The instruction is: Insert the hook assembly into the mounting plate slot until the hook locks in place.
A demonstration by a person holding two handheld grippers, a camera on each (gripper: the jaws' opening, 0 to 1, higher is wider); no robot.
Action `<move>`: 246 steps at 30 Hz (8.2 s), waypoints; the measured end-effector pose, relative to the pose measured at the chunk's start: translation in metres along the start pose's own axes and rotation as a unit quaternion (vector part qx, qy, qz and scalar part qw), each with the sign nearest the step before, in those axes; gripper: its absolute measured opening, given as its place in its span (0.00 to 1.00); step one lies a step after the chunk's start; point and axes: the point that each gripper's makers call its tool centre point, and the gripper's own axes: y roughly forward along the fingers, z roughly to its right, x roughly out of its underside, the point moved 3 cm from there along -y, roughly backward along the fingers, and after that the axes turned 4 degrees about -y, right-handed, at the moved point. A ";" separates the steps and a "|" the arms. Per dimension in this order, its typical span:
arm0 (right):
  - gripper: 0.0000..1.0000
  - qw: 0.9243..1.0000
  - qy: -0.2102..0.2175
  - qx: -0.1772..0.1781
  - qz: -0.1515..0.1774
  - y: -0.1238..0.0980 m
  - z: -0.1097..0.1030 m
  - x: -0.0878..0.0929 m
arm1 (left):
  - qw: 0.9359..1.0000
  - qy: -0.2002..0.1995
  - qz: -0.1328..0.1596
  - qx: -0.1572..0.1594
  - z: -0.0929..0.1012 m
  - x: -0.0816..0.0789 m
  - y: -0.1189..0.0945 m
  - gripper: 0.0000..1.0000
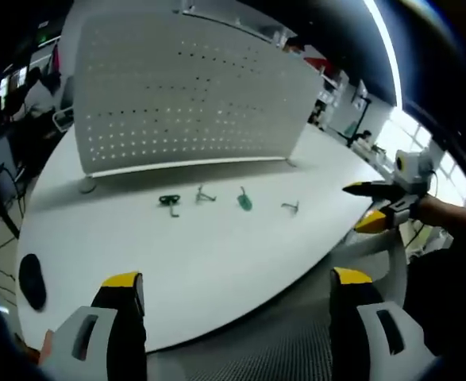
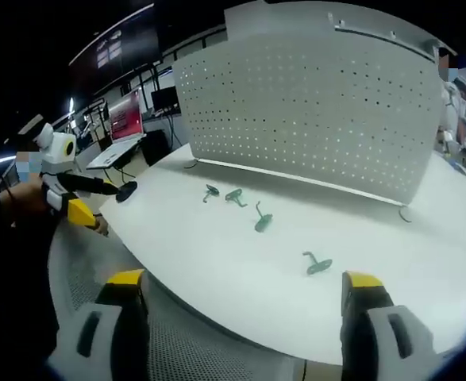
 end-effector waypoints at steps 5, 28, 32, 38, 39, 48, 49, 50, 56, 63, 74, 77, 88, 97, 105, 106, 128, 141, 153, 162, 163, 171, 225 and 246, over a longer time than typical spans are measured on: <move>0.97 1.000 0.002 -0.002 0.002 -0.002 0.000 0.000 | 1.000 -0.003 -0.004 -0.001 0.001 0.002 -0.002 0.99; 0.96 1.000 0.010 0.015 0.009 -0.011 0.001 0.005 | 1.000 0.010 -0.011 0.008 0.009 0.011 -0.007 0.99; 0.95 1.000 0.007 0.015 0.007 -0.012 0.000 0.005 | 1.000 0.011 -0.014 0.009 0.010 0.012 -0.006 0.99; 0.94 1.000 0.002 0.014 0.005 -0.010 -0.001 0.004 | 1.000 0.012 -0.016 0.008 0.006 0.014 -0.006 0.99; 0.94 1.000 0.001 0.015 0.006 -0.010 -0.001 0.004 | 1.000 0.012 -0.016 0.008 0.006 0.013 -0.006 0.99; 0.94 1.000 -0.001 0.017 0.002 -0.010 -0.002 0.005 | 1.000 0.009 -0.017 0.006 0.001 0.015 -0.007 0.98; 0.94 1.000 -0.002 0.017 0.001 -0.009 -0.001 0.005 | 1.000 0.009 -0.019 0.006 0.000 0.015 -0.007 0.98; 0.94 1.000 -0.002 0.017 0.001 -0.009 -0.001 0.004 | 1.000 0.009 -0.020 0.006 0.000 0.015 -0.006 0.98; 0.93 1.000 -0.003 0.018 0.003 -0.006 0.000 0.002 | 1.000 0.009 -0.018 0.004 -0.003 0.013 -0.006 0.98; 0.91 1.000 -0.018 0.008 -0.001 0.003 -0.001 -0.003 | 1.000 0.004 -0.016 -0.003 -0.010 0.012 -0.006 0.98; 0.83 0.999 -0.033 -0.018 -0.005 0.029 -0.001 -0.020 | 1.000 -0.008 -0.012 -0.008 -0.011 0.007 -0.006 0.98; 0.82 0.999 -0.029 -0.024 -0.013 0.042 0.001 -0.020 | 1.000 -0.017 0.001 -0.015 -0.014 0.003 -0.009 0.98; 0.66 0.998 -0.008 -0.055 -0.025 0.095 0.004 -0.031 | 0.999 -0.026 -0.005 -0.019 -0.017 0.007 -0.010 0.97; 0.59 0.998 -0.011 -0.060 -0.029 0.129 0.012 -0.038 | 1.000 -0.023 -0.012 -0.018 -0.014 0.013 -0.009 0.97; 0.50 0.997 0.002 -0.071 -0.040 0.154 0.015 -0.040 | 0.999 -0.026 -0.033 -0.018 -0.014 0.023 -0.006 0.98; 0.49 0.997 0.003 -0.072 -0.041 0.158 0.016 -0.041 | 0.999 -0.026 -0.037 -0.018 -0.014 0.024 -0.006 0.98; 0.23 0.997 0.035 -0.026 -0.070 0.216 0.028 -0.041 | 0.998 -0.042 -0.045 -0.034 -0.022 0.032 -0.007 0.96; 0.05 0.994 0.071 0.001 -0.083 0.216 0.040 -0.037 | 0.996 -0.055 -0.048 -0.053 -0.031 0.037 -0.013 0.95; 0.00 0.997 0.054 0.005 -0.061 0.206 0.042 -0.047 | 0.996 -0.048 -0.045 -0.051 -0.029 0.033 -0.012 0.95; 0.00 0.997 0.071 0.003 -0.027 0.196 0.041 -0.062 | 0.997 -0.039 -0.041 -0.049 -0.025 0.026 -0.012 0.95; 0.00 0.997 0.072 0.002 -0.025 0.195 0.042 -0.063 | 0.997 -0.038 -0.041 -0.049 -0.024 0.025 -0.012 0.95; 0.00 0.997 0.081 0.003 -0.002 0.183 0.042 -0.073 | 0.998 -0.022 -0.037 -0.044 -0.019 0.017 -0.011 0.95; 0.00 0.950 0.076 -0.190 0.238 0.081 -0.116 -0.178 | 0.975 -0.175 0.106 0.080 0.005 -0.092 0.011 0.32; 0.00 0.938 0.072 -0.183 0.284 0.069 -0.136 -0.188 | 0.939 -0.286 0.139 0.131 0.013 -0.108 0.013 0.13</move>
